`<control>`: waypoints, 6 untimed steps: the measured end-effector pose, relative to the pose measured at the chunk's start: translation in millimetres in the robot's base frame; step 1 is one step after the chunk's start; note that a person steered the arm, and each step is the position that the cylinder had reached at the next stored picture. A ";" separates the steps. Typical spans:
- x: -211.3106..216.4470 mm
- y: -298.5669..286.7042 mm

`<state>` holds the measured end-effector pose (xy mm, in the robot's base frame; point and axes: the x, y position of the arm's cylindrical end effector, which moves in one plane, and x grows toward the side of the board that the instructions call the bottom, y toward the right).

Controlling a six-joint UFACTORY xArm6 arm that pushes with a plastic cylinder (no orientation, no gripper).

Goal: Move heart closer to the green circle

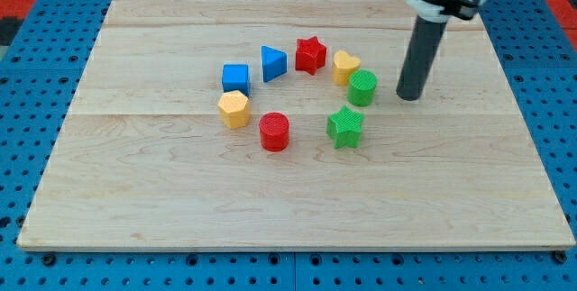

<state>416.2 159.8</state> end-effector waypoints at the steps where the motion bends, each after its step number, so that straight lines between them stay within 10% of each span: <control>1: 0.1 5.3; 6: 46.2 -14.8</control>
